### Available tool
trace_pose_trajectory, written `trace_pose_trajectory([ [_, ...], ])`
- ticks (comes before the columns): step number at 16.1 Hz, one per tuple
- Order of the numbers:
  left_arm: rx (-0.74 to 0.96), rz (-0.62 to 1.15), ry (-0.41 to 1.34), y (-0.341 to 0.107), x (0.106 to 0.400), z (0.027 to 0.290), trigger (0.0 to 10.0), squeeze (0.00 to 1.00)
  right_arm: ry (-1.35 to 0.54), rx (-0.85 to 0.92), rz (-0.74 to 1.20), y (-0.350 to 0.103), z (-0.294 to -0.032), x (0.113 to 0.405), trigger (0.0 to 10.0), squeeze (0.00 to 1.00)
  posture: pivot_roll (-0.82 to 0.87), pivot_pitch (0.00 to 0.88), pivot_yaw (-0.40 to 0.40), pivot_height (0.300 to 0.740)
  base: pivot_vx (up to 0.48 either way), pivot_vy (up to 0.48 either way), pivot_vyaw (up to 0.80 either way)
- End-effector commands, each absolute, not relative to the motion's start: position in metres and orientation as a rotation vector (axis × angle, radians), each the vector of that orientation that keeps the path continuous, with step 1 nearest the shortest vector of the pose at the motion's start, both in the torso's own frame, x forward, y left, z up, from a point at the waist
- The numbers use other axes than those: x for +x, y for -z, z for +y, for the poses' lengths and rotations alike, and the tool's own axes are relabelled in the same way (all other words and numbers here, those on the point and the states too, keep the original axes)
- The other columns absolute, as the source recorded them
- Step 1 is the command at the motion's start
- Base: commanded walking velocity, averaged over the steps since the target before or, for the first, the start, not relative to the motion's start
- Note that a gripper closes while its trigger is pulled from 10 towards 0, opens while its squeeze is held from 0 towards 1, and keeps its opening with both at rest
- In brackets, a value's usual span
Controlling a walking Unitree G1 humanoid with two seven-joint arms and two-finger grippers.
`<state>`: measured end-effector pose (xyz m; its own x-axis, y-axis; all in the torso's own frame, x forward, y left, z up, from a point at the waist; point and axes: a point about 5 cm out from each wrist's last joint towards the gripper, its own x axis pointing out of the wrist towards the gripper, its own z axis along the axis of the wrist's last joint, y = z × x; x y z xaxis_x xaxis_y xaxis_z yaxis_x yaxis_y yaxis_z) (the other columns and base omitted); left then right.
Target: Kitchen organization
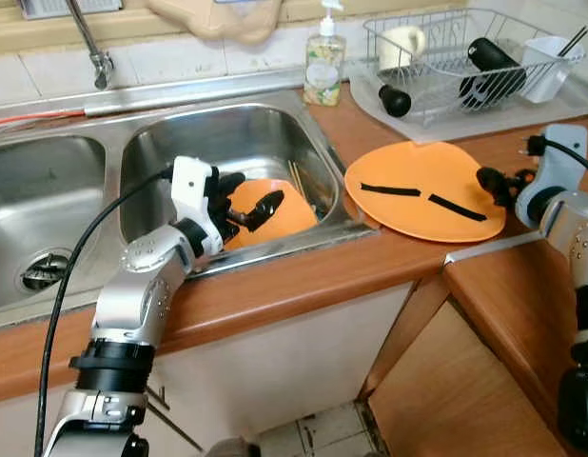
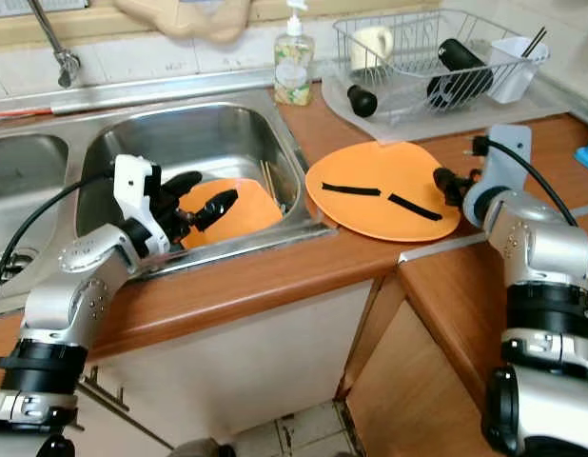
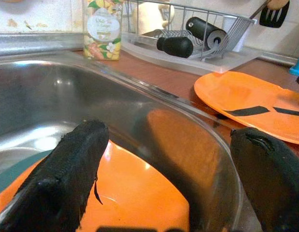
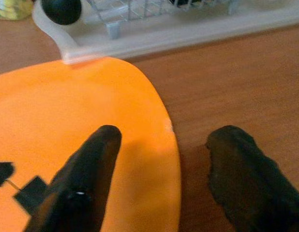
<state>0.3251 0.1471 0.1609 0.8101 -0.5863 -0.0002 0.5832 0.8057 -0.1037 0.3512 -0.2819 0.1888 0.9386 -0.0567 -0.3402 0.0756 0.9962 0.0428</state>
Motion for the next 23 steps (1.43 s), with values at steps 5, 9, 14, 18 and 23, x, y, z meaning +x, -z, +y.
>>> trace_pose_trajectory([
  [5,-0.134,0.036,0.704,-0.162,0.313,0.138,10.0,1.0,0.047,0.271,0.327,-0.181,-0.297,0.36,10.0,1.0,-0.12,0.0,0.033,0.74,0.0,0.0,0.0],
  [9,-0.206,0.061,0.716,-0.16,0.322,0.125,10.0,0.83,-0.089,0.365,0.373,-0.164,-0.281,0.36,10.0,0.0,-0.12,0.0,0.041,0.74,0.0,0.0,0.0],
  [14,-0.356,0.143,0.641,-0.153,0.35,0.111,10.0,0.0,-0.224,0.376,0.376,-0.16,-0.262,0.361,10.0,0.0,-0.13,0.0,0.058,0.74,0.0,0.0,0.0],
  [18,-0.491,0.193,0.632,-0.152,0.368,0.097,10.0,0.0,-0.321,0.363,0.362,-0.16,-0.251,0.353,10.0,0.0,-0.13,0.0,0.071,0.74,0.0,0.0,0.0],
  [23,-0.609,0.25,0.647,-0.146,0.377,0.085,10.0,0.0,-0.382,0.363,0.349,-0.162,-0.238,0.34,10.0,0.0,-0.13,0.0,0.081,0.74,0.0,0.0,0.0],
])
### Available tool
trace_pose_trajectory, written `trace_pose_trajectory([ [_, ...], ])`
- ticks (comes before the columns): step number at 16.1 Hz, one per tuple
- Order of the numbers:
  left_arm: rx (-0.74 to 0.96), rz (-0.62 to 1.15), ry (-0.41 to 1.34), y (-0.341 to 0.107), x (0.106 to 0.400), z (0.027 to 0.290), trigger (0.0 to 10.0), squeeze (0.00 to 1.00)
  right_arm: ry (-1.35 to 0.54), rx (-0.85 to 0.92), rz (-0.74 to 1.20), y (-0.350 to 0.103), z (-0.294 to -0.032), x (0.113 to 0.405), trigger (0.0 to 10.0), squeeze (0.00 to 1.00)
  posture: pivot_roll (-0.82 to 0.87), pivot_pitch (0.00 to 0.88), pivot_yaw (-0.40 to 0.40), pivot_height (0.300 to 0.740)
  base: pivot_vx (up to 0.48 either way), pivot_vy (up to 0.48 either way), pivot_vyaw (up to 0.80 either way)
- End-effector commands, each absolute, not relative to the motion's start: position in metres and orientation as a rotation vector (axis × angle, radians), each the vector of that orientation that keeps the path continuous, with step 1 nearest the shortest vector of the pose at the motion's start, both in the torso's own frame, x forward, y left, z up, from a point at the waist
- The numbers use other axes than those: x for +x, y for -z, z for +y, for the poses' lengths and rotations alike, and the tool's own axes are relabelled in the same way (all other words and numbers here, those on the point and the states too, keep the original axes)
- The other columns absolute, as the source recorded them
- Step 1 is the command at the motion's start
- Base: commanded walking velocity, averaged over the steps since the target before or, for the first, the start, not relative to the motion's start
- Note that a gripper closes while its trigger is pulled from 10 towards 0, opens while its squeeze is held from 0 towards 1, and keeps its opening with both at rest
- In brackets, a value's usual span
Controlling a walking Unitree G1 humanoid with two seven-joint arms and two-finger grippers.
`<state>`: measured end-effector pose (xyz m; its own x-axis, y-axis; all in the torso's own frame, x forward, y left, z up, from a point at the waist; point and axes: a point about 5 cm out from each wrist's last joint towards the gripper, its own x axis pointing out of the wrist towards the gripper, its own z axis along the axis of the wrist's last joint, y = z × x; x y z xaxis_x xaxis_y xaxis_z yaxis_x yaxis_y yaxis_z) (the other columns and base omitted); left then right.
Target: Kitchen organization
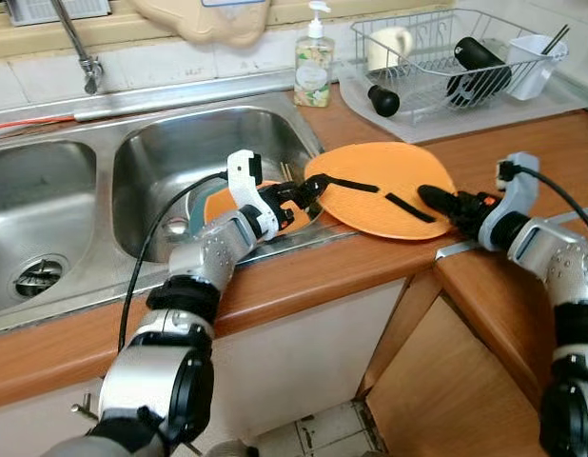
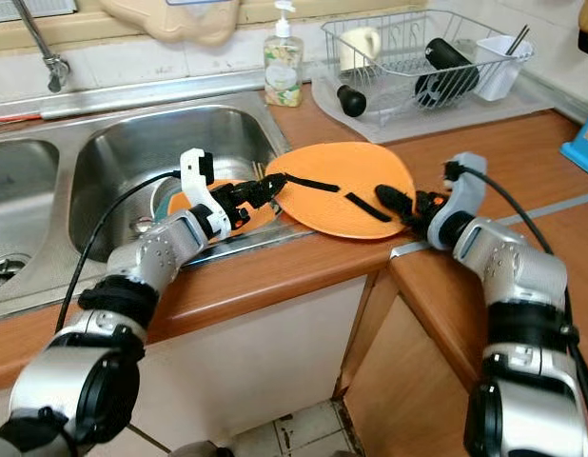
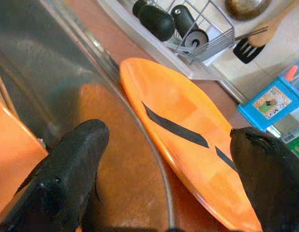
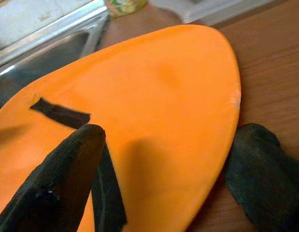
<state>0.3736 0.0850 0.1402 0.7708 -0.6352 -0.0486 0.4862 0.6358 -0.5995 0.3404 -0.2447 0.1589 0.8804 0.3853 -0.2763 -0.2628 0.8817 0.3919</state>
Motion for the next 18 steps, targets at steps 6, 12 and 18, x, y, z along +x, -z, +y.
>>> trace_pose_trajectory([
  [6,-0.669,0.312,0.627,-0.135,0.378,0.081,10.0,0.0,-0.407,0.361,0.324,-0.171,-0.23,0.334,10.0,0.0,-0.14,0.0,0.081,0.74,0.0,0.0,0.0],
  [12,-0.935,0.288,0.726,-0.142,0.375,0.074,5.7,0.0,-0.456,0.358,0.292,-0.179,-0.217,0.332,10.0,0.0,-0.14,0.0,0.08,0.74,0.0,0.0,0.0],
  [18,-0.999,0.251,0.768,-0.146,0.375,0.077,0.0,0.0,-0.476,0.355,0.261,-0.184,-0.208,0.334,10.0,0.0,-0.13,0.0,0.074,0.74,0.0,0.0,0.0],
])
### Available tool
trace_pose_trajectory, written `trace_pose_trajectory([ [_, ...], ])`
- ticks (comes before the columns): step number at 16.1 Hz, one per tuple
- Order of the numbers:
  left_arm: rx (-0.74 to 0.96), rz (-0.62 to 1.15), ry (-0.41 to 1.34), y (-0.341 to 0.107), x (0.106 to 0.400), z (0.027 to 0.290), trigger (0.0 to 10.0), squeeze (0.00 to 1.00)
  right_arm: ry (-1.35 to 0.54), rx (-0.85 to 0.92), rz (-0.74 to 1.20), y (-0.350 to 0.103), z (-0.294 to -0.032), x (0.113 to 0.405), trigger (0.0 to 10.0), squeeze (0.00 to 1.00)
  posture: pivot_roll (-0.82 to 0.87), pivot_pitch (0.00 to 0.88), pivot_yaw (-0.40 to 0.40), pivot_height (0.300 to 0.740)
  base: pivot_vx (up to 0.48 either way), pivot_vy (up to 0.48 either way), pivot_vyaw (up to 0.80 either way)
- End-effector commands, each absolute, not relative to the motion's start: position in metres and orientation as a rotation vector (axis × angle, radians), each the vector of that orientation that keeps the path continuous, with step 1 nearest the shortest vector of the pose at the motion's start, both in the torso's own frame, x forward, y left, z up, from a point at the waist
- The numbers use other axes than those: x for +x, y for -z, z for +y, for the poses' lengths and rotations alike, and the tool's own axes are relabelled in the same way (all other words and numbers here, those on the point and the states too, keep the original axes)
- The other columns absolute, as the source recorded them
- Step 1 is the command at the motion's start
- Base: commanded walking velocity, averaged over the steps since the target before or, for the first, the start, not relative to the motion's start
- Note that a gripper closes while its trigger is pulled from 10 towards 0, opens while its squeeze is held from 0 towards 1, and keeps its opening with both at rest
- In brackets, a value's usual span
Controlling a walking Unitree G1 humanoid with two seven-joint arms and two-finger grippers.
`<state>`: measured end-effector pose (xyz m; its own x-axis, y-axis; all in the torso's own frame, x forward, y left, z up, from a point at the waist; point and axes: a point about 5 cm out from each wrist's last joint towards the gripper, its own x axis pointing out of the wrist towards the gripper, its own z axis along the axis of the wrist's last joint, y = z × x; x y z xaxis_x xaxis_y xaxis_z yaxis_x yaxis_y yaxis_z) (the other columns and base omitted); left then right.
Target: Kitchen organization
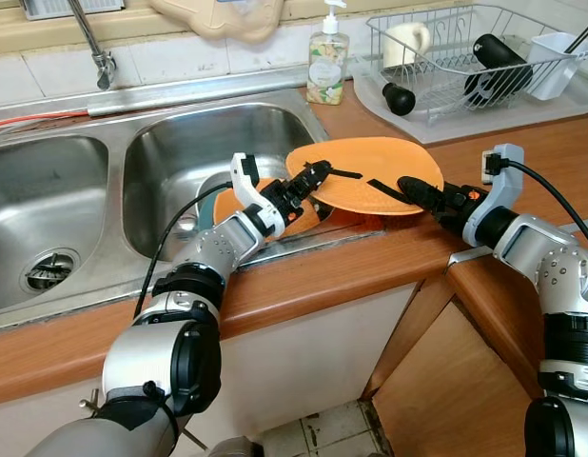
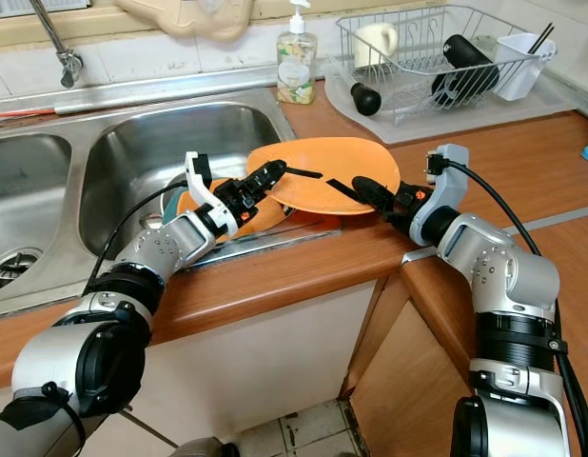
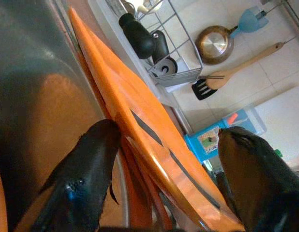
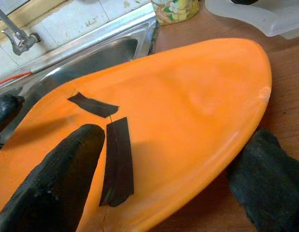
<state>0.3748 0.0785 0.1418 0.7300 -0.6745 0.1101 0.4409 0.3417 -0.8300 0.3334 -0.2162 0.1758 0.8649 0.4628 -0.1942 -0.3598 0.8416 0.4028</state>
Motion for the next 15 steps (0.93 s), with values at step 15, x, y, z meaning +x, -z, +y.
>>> trace_pose_trajectory([
  [15,-0.952,0.166,0.808,-0.155,0.367,0.097,0.0,0.0,-0.551,0.277,0.183,-0.201,-0.188,0.337,10.0,0.0,-0.11,0.0,0.064,0.74,0.0,0.0,0.0],
])
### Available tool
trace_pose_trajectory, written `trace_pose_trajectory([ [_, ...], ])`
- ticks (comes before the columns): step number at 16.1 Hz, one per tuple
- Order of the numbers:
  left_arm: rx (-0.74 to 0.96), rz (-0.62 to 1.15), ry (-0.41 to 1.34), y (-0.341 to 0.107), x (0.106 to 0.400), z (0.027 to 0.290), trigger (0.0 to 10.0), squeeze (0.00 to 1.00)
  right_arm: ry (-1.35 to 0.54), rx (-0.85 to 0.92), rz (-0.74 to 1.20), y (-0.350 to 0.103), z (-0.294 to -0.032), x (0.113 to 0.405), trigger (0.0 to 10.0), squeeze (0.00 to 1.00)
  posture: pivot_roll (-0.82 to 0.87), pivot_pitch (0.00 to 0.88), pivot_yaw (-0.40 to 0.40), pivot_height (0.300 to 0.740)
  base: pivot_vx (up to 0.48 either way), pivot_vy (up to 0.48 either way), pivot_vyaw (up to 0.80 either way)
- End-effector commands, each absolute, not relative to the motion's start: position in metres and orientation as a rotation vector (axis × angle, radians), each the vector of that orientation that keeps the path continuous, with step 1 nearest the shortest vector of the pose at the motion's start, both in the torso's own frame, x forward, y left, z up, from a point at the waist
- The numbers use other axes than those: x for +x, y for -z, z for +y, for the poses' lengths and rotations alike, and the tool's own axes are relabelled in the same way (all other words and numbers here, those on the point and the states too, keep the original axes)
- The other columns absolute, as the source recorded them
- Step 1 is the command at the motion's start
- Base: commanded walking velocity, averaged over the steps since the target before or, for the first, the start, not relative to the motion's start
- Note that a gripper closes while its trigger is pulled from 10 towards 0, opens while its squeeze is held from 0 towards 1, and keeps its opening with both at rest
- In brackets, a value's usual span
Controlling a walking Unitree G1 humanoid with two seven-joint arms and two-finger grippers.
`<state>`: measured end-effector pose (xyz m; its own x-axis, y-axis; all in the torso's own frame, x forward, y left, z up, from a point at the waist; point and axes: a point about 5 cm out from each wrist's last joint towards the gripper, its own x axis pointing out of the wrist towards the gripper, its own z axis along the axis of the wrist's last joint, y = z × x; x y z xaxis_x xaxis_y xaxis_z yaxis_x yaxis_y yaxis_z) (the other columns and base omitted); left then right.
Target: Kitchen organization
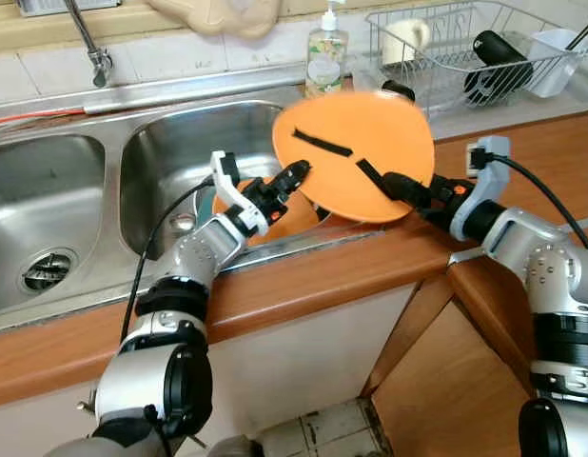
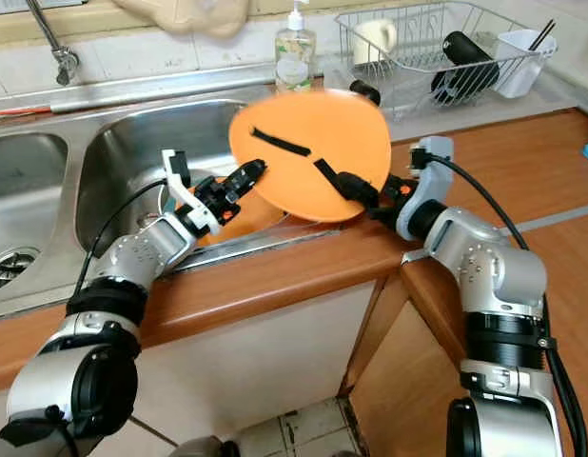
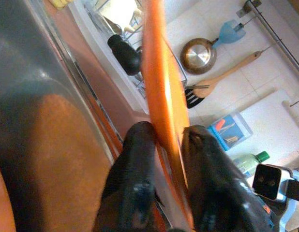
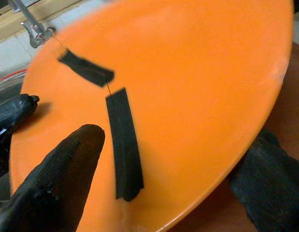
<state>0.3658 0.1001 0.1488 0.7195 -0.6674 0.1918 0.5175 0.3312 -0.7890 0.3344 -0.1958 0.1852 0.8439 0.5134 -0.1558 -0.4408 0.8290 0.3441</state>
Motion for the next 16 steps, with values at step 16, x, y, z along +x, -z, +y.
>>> trace_pose_trajectory([
  [16,-0.841,-0.108,0.352,-0.212,0.361,0.191,0.0,0.0,-0.63,0.112,0.054,-0.236,-0.159,0.335,10.0,0.0,-0.08,0.0,0.035,0.74,0.0,0.0,0.0],
])
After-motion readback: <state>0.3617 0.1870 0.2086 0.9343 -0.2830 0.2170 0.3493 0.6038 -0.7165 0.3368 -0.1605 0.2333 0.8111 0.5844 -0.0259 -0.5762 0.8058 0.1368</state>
